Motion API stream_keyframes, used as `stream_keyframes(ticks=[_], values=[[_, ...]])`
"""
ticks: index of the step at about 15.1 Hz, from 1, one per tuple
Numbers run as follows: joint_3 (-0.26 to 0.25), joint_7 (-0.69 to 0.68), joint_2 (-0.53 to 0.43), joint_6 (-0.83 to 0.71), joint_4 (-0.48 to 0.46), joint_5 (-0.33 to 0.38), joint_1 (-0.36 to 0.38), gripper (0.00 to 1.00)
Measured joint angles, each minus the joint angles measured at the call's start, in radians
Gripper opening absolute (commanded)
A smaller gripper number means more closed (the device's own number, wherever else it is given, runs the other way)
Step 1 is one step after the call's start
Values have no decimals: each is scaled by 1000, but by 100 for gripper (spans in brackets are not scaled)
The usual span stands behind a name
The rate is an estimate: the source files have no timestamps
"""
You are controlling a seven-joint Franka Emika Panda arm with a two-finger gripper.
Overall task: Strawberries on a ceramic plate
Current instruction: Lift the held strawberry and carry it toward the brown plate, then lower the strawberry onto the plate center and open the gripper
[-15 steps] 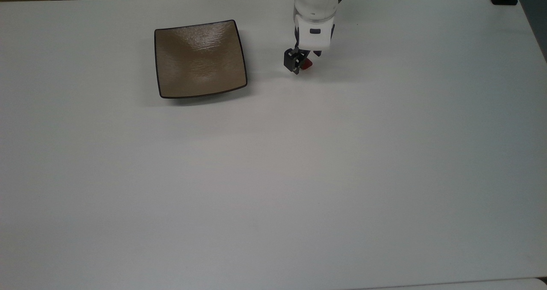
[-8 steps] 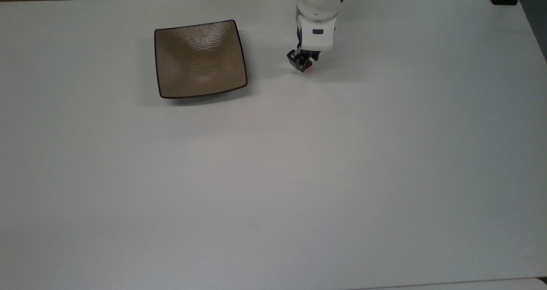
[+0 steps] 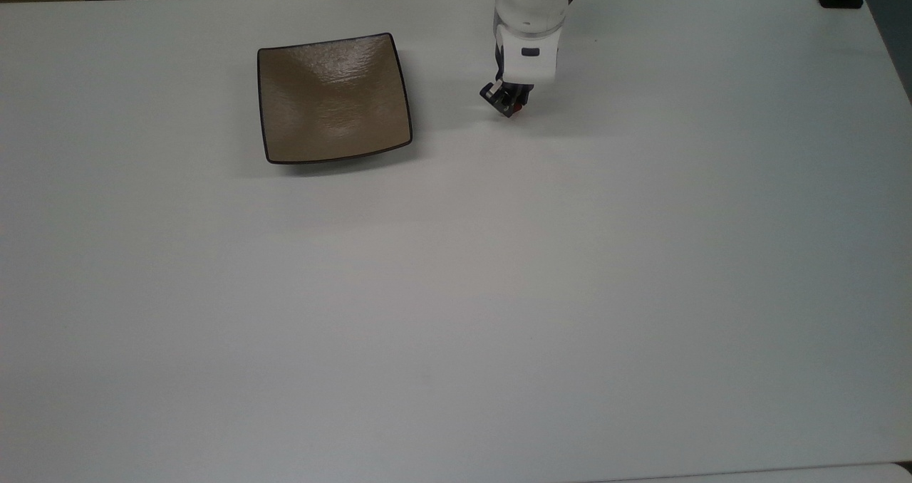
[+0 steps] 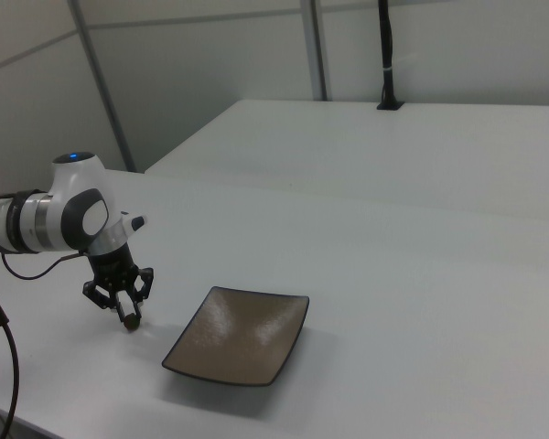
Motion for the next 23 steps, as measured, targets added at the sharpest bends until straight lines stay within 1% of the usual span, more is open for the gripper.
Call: stream_keyframes(ticks=[4, 7, 10, 15, 17, 20, 23], values=[[0, 0, -29, -29, 8, 0, 0, 4], [0, 0, -71, -141, 56, 0, -2, 4], [-3, 1, -101, -286, 143, 0, -10, 4], [-19, 2, -111, -535, 329, 0, -52, 4], [-47, 2, -113, -601, 401, 1, -68, 4], [-104, 2, -115, -630, 473, 1, -74, 4], [-194, 2, -115, -633, 516, 1, -78, 4]])
